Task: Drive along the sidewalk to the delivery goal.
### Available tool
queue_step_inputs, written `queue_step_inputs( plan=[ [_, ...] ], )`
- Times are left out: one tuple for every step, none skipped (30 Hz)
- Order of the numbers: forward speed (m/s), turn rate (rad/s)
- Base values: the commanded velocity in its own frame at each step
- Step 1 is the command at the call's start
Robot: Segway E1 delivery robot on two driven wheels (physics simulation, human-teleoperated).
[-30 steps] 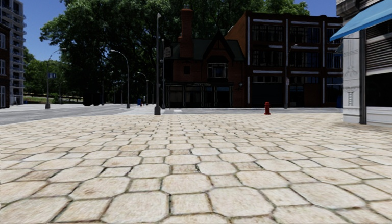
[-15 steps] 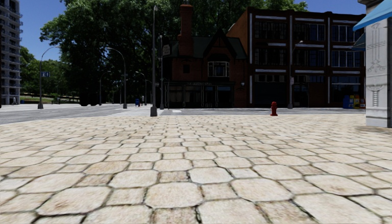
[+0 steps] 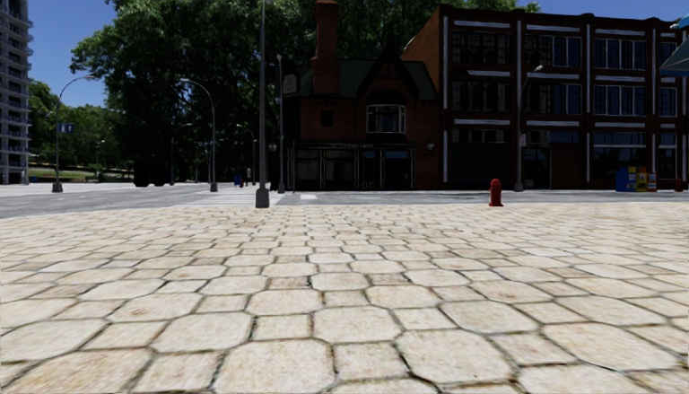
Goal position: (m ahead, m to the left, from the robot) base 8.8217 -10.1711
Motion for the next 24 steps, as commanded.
queue_step_inputs(
  plan=[
    [2.0, 0.0],
    [2.0, 0.0],
    [2.0, 0.0],
    [2.0, 0.0],
    [2.0, 0.0],
    [2.0, 0.0],
    [2.0, 0.0],
    [2.0, 0.0],
    [2.0, 0.0],
    [2.0, -0.02],
    [2.0, -0.02],
    [2.0, -0.14],
    [2.0, -0.17],
    [2.0, -0.18],
    [2.0, -0.18],
    [2.0, -0.19],
    [2.0, -0.21],
    [2.0, -0.21],
    [2.0, -0.26],
    [2.0, -0.3],
    [2.0, -0.32],
    [2.0, -0.32],
    [2.0, -0.32],
    [2.0, -0.32]
  ],
)
